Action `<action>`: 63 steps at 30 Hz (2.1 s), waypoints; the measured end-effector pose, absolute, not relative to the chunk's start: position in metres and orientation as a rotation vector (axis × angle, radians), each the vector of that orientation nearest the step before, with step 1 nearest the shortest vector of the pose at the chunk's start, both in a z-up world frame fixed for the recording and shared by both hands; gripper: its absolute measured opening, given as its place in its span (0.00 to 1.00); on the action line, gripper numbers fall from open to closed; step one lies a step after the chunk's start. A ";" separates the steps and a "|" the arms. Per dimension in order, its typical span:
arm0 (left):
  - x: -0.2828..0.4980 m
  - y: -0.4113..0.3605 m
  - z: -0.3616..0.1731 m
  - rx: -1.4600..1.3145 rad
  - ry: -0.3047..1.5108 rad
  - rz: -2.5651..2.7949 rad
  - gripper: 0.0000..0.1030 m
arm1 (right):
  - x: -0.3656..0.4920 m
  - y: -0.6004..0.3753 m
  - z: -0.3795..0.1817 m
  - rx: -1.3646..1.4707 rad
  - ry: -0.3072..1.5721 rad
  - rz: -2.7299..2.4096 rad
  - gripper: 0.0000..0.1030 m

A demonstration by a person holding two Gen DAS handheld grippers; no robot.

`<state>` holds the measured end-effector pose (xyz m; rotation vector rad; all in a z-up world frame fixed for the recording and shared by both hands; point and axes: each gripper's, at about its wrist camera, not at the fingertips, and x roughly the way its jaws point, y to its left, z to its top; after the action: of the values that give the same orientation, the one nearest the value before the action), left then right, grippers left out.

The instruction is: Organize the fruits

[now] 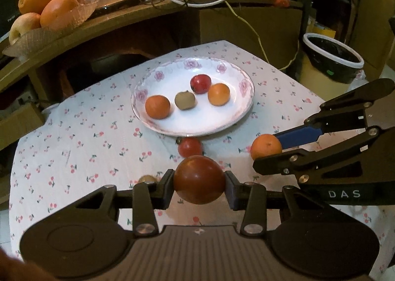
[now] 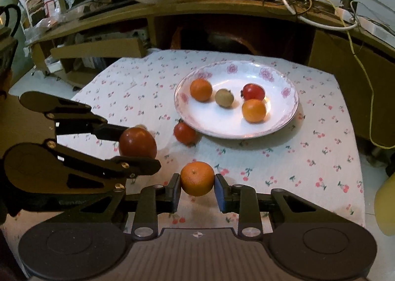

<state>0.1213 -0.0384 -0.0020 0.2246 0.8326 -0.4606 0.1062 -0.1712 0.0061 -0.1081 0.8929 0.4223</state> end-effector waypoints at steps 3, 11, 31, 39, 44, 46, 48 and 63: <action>0.127 -0.040 0.002 0.218 0.824 -0.453 0.46 | 0.112 -0.173 0.011 -0.098 0.878 0.412 0.30; 0.150 -0.047 0.010 0.225 0.802 -0.427 0.45 | 0.133 -0.178 0.019 -0.077 0.846 0.372 0.30; 0.208 -0.057 -0.009 0.207 0.839 -0.391 0.45 | 0.190 -0.189 0.002 -0.042 0.872 0.315 0.31; 0.216 -0.060 -0.015 0.220 0.838 -0.387 0.45 | 0.201 -0.189 -0.004 -0.052 0.876 0.316 0.31; 0.218 -0.063 -0.017 0.222 0.843 -0.388 0.44 | 0.206 -0.191 -0.007 -0.054 0.882 0.307 0.32; 0.218 -0.063 -0.017 0.226 0.842 -0.385 0.44 | 0.207 -0.191 -0.008 -0.057 0.883 0.303 0.33; 0.218 -0.063 -0.017 0.225 0.842 -0.385 0.44 | 0.208 -0.191 -0.009 -0.061 0.884 0.301 0.33; 0.219 -0.062 -0.014 0.214 0.844 -0.378 0.46 | 0.207 -0.194 -0.007 -0.052 0.865 0.295 0.36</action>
<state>0.2186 -0.0615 -0.0141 0.2141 0.8442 -0.3784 0.2075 -0.1937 -0.0067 -0.0521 0.8651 0.2947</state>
